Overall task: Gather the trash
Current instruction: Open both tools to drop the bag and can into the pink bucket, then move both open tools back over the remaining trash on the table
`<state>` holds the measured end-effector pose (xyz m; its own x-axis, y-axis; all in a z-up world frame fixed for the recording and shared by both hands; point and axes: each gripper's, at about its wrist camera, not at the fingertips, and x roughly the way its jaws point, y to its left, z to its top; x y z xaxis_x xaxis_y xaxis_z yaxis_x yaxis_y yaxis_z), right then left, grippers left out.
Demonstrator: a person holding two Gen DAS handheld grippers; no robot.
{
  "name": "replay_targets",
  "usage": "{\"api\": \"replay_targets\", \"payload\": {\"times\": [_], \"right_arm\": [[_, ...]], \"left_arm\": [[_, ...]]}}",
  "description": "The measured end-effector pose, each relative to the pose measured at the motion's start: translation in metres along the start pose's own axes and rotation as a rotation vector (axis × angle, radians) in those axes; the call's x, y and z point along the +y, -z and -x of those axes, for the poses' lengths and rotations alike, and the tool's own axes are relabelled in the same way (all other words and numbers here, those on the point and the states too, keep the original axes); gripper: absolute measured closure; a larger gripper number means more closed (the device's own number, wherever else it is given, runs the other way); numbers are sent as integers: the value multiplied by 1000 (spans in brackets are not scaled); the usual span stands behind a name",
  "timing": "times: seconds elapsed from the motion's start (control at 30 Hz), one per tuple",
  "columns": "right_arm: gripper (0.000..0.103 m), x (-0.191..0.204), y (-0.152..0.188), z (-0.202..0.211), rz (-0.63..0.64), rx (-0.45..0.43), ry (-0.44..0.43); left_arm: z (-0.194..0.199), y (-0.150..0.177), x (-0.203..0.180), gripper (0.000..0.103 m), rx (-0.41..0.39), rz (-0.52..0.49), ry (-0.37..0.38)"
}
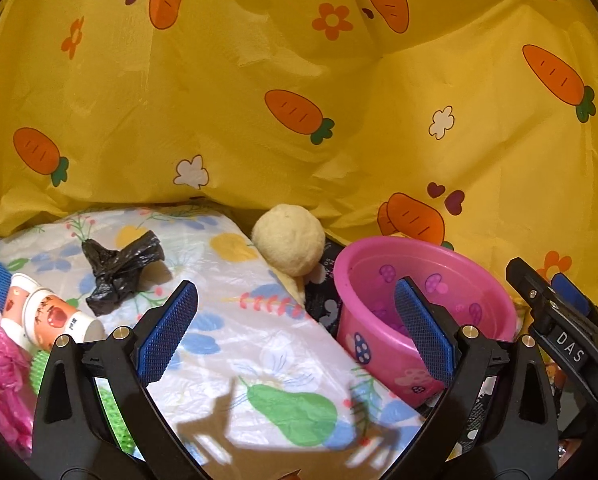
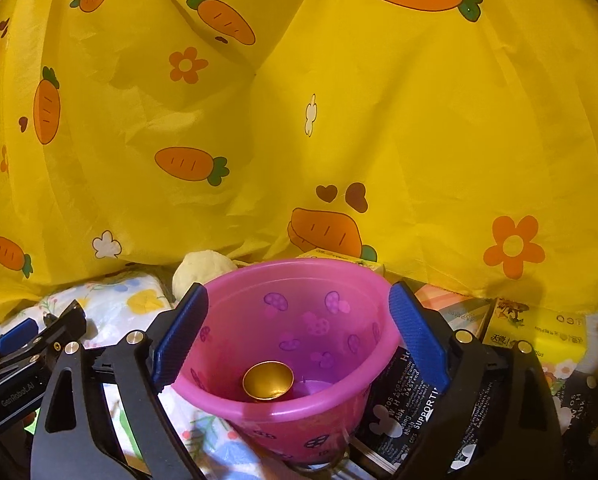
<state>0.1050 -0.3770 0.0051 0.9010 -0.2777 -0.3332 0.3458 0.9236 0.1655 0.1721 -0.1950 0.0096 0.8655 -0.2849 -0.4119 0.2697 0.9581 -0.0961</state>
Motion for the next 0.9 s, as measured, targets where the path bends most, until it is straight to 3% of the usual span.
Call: {"api": "replay_targets", "payload": {"times": [0.27,0.63,0.9], "right_arm": [[12,12,14,36,15,-8,-3],[12,53,42,79,46,17,-130],[12,95,59,105,104,3,-199]], "left_arm": [[49,18,25,6,-14,6,-99],[126,59,89,6,-58,21,-351],[162,79,131,6,-55,88,-432]]}}
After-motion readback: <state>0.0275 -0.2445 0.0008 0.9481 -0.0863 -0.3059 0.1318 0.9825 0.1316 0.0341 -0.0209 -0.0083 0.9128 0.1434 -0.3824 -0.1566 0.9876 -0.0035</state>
